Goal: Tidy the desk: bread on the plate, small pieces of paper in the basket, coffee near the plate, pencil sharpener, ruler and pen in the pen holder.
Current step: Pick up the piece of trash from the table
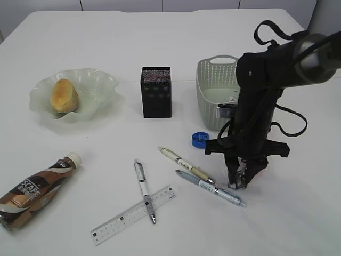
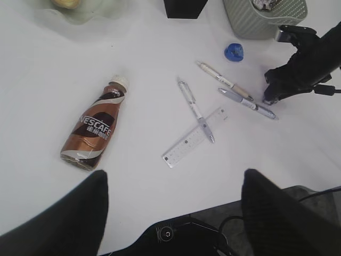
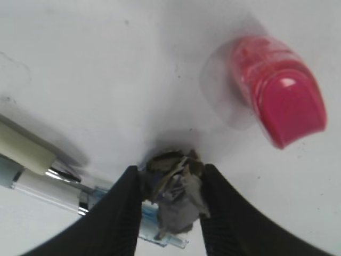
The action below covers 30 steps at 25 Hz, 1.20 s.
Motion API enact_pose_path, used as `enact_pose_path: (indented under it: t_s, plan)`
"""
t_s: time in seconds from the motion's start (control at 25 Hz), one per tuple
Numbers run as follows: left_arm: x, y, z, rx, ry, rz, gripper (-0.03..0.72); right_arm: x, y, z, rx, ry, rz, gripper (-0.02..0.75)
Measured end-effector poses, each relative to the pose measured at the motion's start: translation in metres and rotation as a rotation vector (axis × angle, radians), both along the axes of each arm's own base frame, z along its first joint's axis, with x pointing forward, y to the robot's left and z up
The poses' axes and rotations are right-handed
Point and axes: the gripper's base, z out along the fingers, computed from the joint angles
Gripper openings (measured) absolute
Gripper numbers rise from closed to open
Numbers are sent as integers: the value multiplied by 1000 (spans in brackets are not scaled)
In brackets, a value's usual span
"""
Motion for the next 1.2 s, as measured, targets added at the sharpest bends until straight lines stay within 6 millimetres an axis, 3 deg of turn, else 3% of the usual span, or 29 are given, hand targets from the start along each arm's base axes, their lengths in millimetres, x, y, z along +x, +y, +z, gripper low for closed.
enact_pose_path:
  t_s: [0.4, 0.64, 1.2]
  plan:
    - [0, 0, 0, 0, 0, 0, 570, 0, 0, -2, 0, 6, -1, -5]
    - [0, 0, 0, 0, 0, 0, 570, -3, -1, -1, -12, 48, 2, -15]
    - [0, 0, 0, 4, -1, 2, 570, 6, 3, 25, -1, 49, 61, -15]
